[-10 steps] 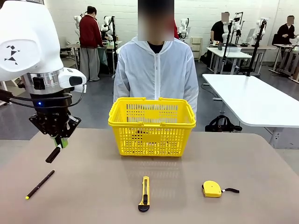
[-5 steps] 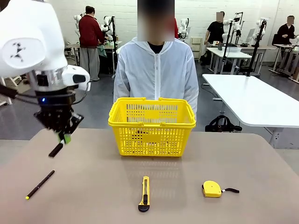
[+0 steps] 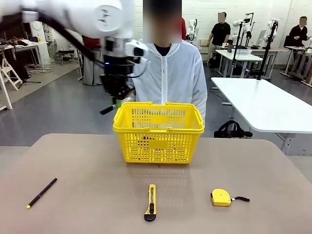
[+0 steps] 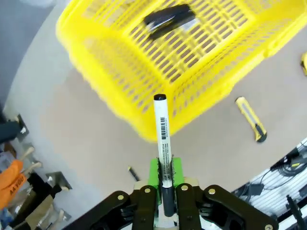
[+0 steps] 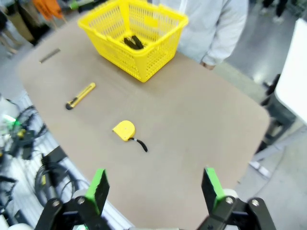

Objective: Place the items the person wants into the basket.
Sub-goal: Pick up the item the person points to and place it in the Market Basket.

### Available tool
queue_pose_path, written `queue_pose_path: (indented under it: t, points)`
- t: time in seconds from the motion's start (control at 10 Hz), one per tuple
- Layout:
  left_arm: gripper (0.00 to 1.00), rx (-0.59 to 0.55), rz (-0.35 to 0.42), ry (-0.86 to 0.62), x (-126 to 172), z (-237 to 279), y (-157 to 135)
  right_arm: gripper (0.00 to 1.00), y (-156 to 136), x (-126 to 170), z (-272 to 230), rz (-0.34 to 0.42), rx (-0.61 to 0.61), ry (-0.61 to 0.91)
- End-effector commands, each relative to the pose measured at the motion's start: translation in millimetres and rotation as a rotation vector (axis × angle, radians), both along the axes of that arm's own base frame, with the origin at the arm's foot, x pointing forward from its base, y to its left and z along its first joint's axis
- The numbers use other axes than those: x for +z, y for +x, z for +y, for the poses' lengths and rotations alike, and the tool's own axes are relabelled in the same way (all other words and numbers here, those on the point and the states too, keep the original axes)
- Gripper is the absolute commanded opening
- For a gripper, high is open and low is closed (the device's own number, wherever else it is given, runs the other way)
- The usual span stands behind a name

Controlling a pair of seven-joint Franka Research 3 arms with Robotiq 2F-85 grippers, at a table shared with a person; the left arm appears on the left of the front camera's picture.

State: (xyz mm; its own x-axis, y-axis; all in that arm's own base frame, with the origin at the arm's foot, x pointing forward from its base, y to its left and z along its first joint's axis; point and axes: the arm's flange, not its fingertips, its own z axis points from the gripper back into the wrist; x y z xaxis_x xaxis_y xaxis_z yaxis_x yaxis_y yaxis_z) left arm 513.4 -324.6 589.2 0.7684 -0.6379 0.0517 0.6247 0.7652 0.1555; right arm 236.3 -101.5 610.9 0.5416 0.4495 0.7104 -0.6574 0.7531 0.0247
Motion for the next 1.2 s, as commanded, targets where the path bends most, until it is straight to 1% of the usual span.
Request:
queue_pose_path:
  t: [0.0,0.1,0.2,0.3,0.4,0.6,0.8,1.0,1.1]
  points:
    - [0.12,-0.150,0.007,-0.034,-9,-38,27,1.00,2,0,-1,0.010,0.000,-0.001]
    - [0.12,-0.226,0.003,-0.056,-25,-51,48,1.00,2,0,-1,0.010,0.000,-0.001]
    - [0.12,-0.258,-0.005,-0.085,-47,-56,60,1.00,2,0,-1,0.010,0.000,-0.001]
    - [0.12,-0.260,-0.011,-0.091,-61,-58,66,1.00,2,0,-1,0.010,0.000,-0.001]
    - [0.12,-0.265,-0.012,-0.074,-79,-57,79,1.00,2,0,-1,0.010,0.000,-0.001]
    - [0.12,-0.265,0.007,-0.042,-95,-52,101,1.00,2,0,-1,0.010,0.000,-0.001]
    - [0.12,-0.247,0.012,-0.012,-101,-55,97,1.00,2,0,-1,0.010,0.000,-0.001]
    - [0.12,-0.235,0.026,0.001,-101,-57,101,1.00,2,0,-1,0.010,0.000,-0.001]
    - [0.27,-0.225,0.031,-0.002,-102,-59,99,1.00,2,0,-1,0.010,0.000,-0.001]
